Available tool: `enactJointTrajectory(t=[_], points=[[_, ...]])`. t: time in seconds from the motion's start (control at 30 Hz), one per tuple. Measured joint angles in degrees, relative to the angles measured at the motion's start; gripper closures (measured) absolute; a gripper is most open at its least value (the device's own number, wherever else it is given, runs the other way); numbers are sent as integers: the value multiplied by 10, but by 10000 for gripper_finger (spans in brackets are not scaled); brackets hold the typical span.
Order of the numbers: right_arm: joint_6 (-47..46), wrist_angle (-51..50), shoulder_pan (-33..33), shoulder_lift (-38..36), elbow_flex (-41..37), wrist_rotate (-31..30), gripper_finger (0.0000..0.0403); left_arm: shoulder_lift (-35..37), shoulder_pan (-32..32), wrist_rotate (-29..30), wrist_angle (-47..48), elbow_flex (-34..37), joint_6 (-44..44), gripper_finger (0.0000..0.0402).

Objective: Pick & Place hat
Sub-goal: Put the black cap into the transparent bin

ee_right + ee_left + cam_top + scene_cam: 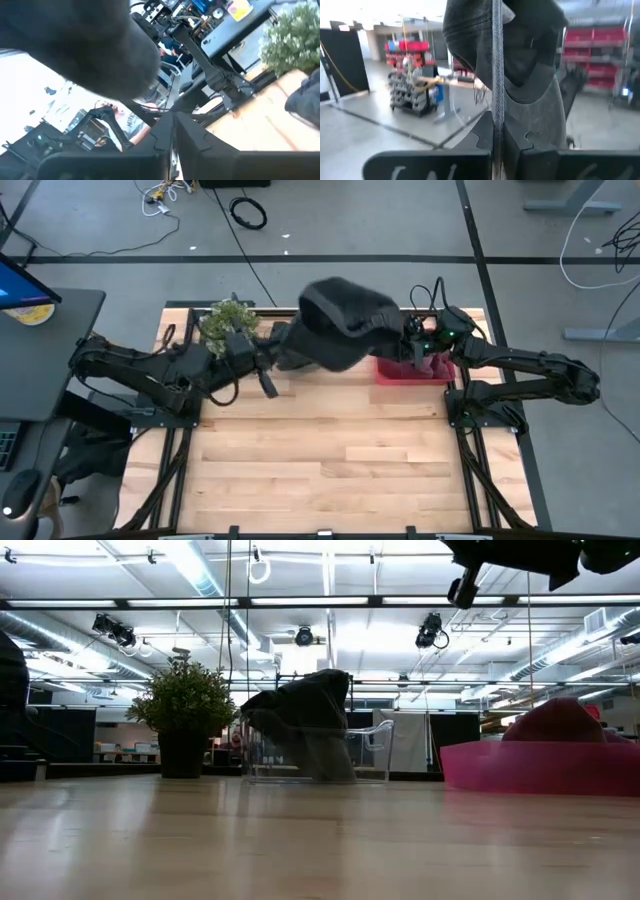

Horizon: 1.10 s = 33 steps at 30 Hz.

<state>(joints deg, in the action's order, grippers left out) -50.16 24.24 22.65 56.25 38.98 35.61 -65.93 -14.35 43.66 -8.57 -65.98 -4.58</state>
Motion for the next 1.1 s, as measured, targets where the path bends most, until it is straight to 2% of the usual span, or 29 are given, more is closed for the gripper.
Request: enactJointTrajectory(t=[0.13,0.23,0.33,0.47,0.63,0.73,0.83,1.0,1.1], points=[[27,36,-5,0,0,-11,374,-1,14,-35,-109,-1,-23,390],[45,90,-13,0,0,-47,360,-8,31,-59,-184,-1,-25,390],[74,161,-20,4,0,-91,332,-15,50,-78,-246,-1,-18,390],[104,250,-32,16,0,-144,274,-31,75,-106,-302,-1,5,390],[114,304,-46,34,0,-214,183,-63,105,-127,-306,-1,27,390],[130,306,-57,40,0,-244,130,-89,118,-111,-304,-1,27,390],[148,305,-68,44,0,-266,94,-111,131,-75,-305,-1,23,390],[151,297,-77,50,0,-349,82,-144,150,-66,-308,0,23,390],[155,290,-78,50,0,-366,90,-159,155,-66,-313,0,23,390]])
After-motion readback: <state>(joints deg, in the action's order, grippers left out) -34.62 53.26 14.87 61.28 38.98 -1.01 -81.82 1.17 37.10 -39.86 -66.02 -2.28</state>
